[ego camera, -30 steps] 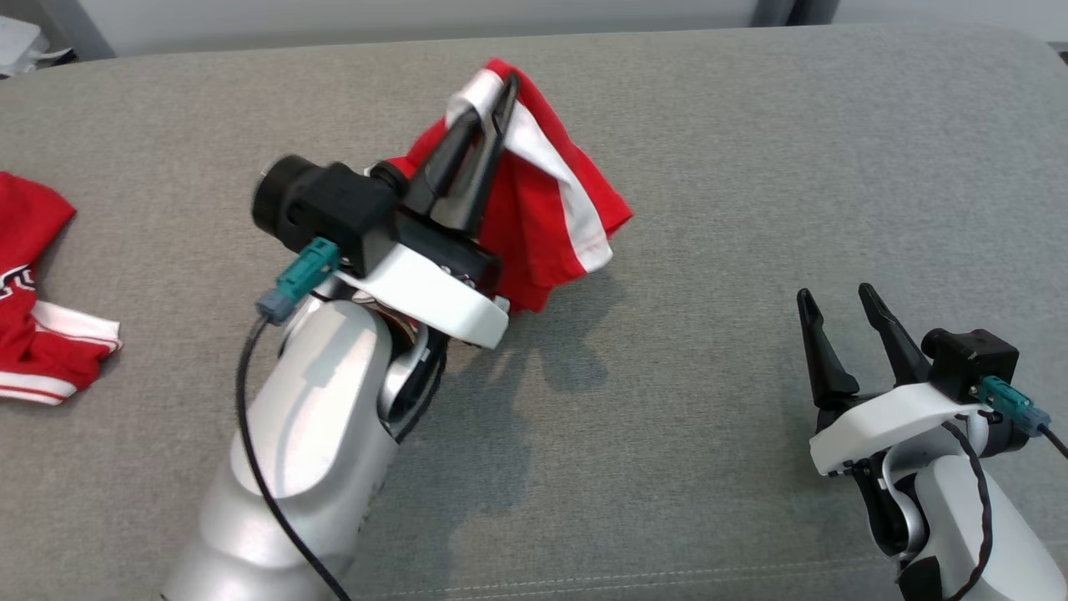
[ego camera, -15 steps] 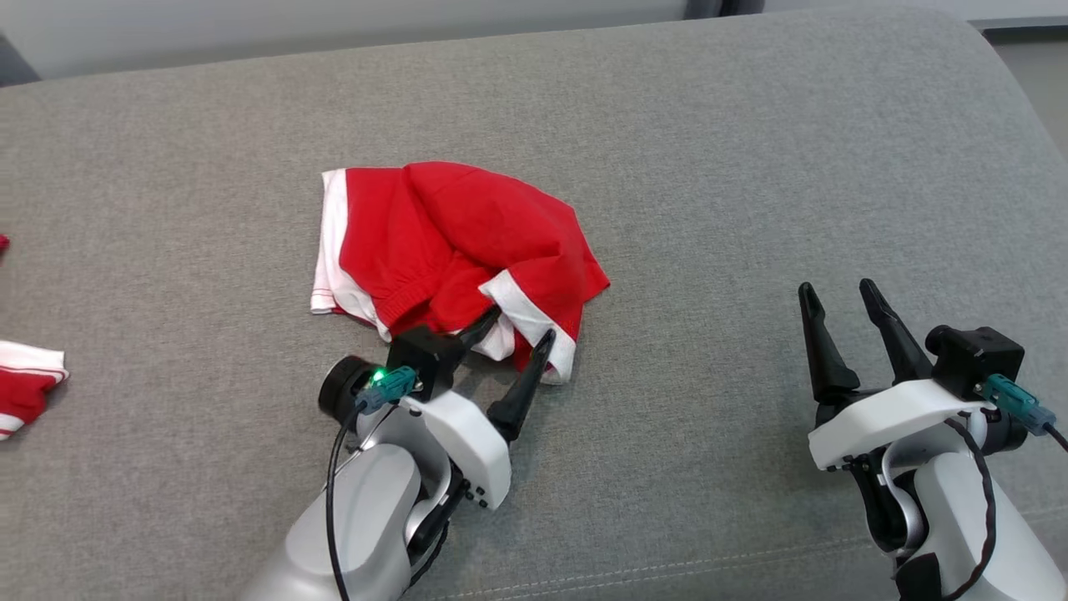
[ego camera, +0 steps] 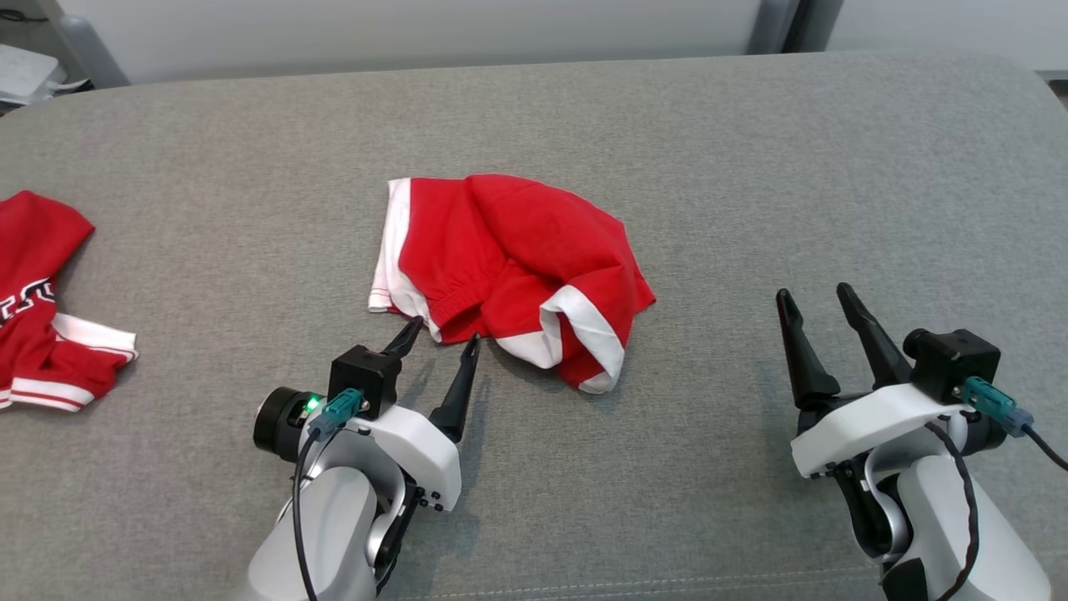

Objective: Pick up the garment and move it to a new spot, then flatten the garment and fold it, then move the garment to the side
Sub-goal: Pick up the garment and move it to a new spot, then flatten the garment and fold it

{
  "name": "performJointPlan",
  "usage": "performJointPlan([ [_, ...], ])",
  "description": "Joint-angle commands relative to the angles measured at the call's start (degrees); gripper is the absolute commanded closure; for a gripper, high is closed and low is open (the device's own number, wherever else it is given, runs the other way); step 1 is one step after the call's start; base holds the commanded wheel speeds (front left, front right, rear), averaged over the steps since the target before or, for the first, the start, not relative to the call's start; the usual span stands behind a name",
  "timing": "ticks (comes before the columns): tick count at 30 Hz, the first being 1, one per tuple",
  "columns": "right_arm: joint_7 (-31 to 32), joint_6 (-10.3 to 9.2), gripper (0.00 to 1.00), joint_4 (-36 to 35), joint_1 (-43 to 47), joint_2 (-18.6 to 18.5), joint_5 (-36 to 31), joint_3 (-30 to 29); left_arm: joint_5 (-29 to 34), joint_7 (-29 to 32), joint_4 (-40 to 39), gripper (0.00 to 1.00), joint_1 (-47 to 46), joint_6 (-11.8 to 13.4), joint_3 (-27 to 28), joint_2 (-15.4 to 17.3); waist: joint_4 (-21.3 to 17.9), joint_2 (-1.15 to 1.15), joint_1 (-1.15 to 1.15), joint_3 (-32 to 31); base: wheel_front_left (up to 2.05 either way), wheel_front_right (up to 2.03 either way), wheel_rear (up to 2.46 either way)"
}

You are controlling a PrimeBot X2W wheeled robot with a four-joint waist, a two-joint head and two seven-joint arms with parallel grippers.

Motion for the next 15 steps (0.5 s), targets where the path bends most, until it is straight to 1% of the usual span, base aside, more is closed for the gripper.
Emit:
performJointPlan([
  [1, -0.77, 0.0, 0.0, -1.56, -0.37, 0.02, 0.56, 1.21, 0.54, -0.34, -1.29, 0.0, 0.17, 0.52, 1.95, 0.76, -0.4, 0.0, 0.0, 0.12, 0.0, 0.0, 0.0],
  [6, -0.77, 0.0, 0.0, -2.22, -1.06, 0.02, 1.07, 2.54, 3.95, -0.34, -0.5, 0.0, -0.25, 2.28, 5.06, 0.88, -3.0, 0.0, 0.0, 0.93, 0.0, 0.0, 0.0],
  [15, -0.77, 0.0, 0.0, -2.39, -0.96, -0.3, 1.73, 1.72, 6.97, -0.34, 3.64, 0.0, -1.21, 5.56, 10.63, 1.78, -7.12, 0.0, 0.0, 2.8, 0.0, 0.0, 0.0],
])
